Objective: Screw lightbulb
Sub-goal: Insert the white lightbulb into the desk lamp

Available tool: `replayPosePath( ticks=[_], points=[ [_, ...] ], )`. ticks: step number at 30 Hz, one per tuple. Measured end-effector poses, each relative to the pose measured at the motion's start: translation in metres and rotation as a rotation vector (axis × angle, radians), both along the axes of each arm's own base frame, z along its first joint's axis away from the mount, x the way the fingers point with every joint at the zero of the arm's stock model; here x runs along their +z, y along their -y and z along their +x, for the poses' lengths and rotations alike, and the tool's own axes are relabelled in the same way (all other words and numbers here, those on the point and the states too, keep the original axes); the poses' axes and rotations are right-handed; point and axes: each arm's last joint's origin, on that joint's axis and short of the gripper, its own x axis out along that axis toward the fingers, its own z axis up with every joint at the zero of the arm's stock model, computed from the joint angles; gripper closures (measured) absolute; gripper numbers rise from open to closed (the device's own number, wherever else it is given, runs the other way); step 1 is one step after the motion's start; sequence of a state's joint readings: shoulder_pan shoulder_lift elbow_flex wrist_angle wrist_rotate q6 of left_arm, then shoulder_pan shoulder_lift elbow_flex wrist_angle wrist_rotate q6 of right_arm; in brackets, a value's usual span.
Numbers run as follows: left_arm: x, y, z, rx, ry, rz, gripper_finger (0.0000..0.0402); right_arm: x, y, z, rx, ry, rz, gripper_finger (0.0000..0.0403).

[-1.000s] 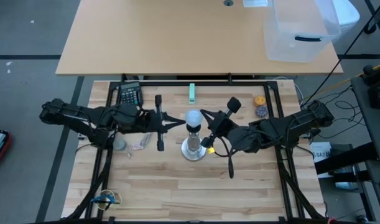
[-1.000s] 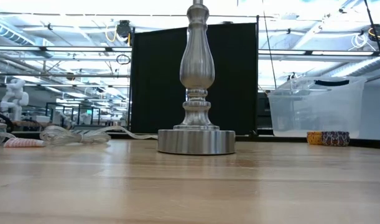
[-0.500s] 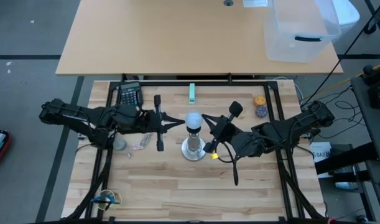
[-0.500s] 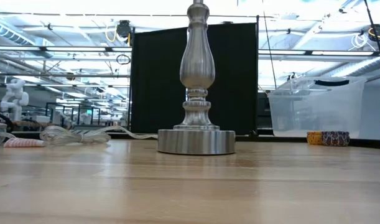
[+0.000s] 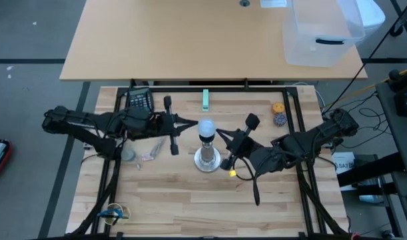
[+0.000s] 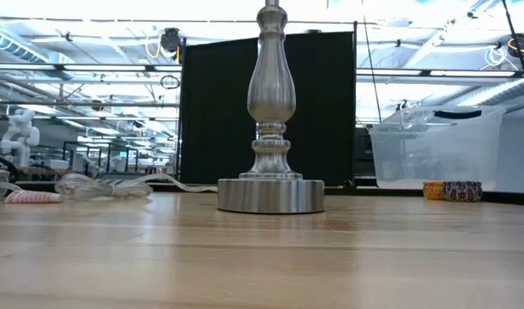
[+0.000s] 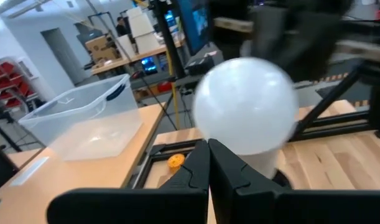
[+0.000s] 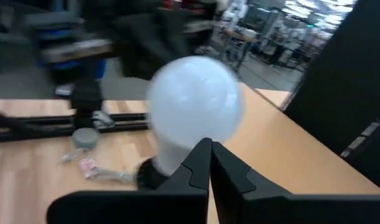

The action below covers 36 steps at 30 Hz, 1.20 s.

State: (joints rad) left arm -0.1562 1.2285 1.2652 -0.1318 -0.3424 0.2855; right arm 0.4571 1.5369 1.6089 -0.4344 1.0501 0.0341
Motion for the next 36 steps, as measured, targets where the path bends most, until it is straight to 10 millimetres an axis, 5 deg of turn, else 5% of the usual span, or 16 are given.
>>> replayPosePath(
  ticks=[17, 26, 36],
  points=[
    [-0.009, -0.014, 0.010, 0.047, -0.035, -0.036, 0.0401, -0.018, -0.020, 0.010, 0.045, -0.052, -0.025, 0.0403],
    [0.008, -0.002, -0.017, -0.007, 0.004, -0.033, 0.0401, -0.017, -0.025, 0.005, -0.015, -0.037, -0.055, 0.0403],
    [0.007, 0.021, -0.023, -0.101, -0.014, -0.026, 0.0401, -0.015, -0.016, 0.006, -0.144, 0.005, -0.066, 0.0403]
  ],
)
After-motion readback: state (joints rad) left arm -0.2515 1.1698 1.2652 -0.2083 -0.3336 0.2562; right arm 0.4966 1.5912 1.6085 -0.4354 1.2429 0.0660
